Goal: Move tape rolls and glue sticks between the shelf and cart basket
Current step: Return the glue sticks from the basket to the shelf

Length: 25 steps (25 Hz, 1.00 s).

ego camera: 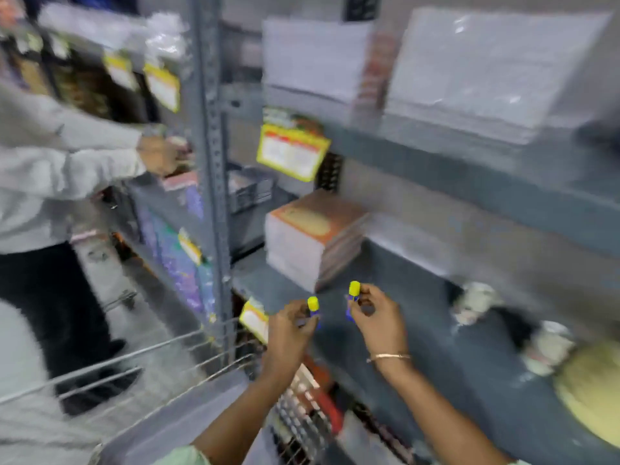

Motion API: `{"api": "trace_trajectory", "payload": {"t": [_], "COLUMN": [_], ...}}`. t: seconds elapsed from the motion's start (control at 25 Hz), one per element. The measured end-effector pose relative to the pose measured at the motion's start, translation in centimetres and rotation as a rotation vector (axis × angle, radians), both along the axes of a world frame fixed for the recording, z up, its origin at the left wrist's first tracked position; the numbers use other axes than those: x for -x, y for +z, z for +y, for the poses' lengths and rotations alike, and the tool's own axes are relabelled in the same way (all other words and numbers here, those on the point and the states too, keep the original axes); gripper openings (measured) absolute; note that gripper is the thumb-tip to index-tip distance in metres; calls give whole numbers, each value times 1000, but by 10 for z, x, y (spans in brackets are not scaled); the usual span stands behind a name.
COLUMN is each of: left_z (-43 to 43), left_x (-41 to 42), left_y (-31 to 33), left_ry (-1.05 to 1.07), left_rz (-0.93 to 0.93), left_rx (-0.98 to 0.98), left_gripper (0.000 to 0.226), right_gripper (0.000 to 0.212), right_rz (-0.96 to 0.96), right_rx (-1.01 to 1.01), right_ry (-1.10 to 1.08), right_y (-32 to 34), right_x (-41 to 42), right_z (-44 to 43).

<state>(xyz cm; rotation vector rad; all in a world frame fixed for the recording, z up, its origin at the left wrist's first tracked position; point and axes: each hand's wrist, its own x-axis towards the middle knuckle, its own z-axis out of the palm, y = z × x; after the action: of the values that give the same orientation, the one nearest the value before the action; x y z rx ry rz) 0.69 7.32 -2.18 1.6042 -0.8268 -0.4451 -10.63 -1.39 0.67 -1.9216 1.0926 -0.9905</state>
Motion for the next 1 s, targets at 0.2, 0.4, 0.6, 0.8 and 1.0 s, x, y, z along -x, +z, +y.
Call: {"api": "trace_trajectory", "payload": {"t": [0.2, 0.4, 0.6, 0.8, 1.0], "left_z": [-83, -102, -62, -34, -38], "left_x": [153, 329, 458, 523, 537], "left_y": [51, 39, 4, -23, -37], "left_ry": [-428, -794, -1085, -1159, -1102], "left_rz": [64, -26, -81, -91, -131], "left_rx": [117, 45, -34, -88, -113], "left_gripper": [30, 15, 12, 6, 4], "right_gripper": [18, 11, 10, 6, 12], "right_rz": [-90, -1, 38, 146, 62], "right_rx": [128, 193, -1, -72, -133], "right_ry": [-442, -878, -1216, -1321, -1252], "right_y": [55, 52, 12, -22, -43], "right_x": [180, 368, 497, 541, 552], "right_z": [-28, 14, 85, 114, 104]}}
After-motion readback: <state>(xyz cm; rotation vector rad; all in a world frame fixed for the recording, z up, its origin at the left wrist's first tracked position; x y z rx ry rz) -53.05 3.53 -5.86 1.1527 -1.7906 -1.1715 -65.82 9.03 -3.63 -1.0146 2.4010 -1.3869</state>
